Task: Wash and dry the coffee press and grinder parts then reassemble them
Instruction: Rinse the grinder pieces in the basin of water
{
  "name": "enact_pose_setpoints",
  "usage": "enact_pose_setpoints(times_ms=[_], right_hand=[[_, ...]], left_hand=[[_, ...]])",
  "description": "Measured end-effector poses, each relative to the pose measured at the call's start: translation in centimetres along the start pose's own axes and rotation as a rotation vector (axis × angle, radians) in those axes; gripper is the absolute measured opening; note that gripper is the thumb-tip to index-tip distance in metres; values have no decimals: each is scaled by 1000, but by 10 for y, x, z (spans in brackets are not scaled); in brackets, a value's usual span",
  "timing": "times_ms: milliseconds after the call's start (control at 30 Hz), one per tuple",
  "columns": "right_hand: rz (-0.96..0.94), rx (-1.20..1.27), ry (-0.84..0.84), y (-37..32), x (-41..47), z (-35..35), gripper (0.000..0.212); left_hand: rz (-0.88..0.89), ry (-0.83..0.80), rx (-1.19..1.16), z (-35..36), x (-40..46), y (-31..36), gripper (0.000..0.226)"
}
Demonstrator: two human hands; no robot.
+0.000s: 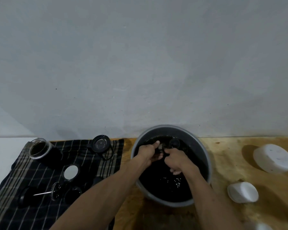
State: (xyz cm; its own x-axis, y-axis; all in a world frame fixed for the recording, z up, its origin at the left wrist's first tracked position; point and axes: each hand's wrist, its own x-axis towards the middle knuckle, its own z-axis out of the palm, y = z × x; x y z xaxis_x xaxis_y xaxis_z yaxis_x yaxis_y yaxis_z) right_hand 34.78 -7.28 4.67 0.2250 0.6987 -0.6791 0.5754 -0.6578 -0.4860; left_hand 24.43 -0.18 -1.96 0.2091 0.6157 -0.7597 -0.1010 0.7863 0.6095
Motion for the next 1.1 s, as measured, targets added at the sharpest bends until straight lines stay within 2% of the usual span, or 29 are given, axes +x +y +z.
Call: enact_pose_setpoints(times_ms=[67,100,200,233,367,500,567,633,700,833,900,933,1000,1033,1100], right_hand=[[83,241,-100,-3,1,-2,34],[106,378,-154,-2,1,-7,33],[94,818,-235,6,1,-22,51],[95,857,-223,8,1,-22,54],[90,717,-186,2,-3,-6,54],[105,937,-207,12,-2,-13,53],[154,1025,-149,20,0,-16,47],[187,1016,-80,24,2,-15,36],[185,904,-30,25,-2,-15,26],[148,716,156,26,-7,-17,23],[88,653,272,29,-8,-16,32],[48,622,318,32,-8,-15,43],[-31,544,309,33,-14,-11,61],[-60,521,279,33,-18,-7,62],[-90,550,272,33,-21,-1,42]], left_hand=[[40,8,1,-2,-3,-4,27],[46,-9,2,-4,-4,-6,27],[60,-68,-2,-3,-11,1,28],[70,-65,4,-2,-11,4,27],[101,-18,-23,0,-15,14,23],[199,-51,9,-3,-18,10,16],[316,-50,150,-3,-18,8,20],[484,-8,413,-4,-19,9,25],[676,0,627,-3,-26,11,27],[915,-112,781,-1,-41,15,45],[968,-163,793,-3,-46,16,56],[987,-182,789,-4,-47,17,60],[988,-207,770,-6,-52,16,63],[974,-207,748,-7,-54,15,64],[931,-204,702,-7,-56,15,67]])
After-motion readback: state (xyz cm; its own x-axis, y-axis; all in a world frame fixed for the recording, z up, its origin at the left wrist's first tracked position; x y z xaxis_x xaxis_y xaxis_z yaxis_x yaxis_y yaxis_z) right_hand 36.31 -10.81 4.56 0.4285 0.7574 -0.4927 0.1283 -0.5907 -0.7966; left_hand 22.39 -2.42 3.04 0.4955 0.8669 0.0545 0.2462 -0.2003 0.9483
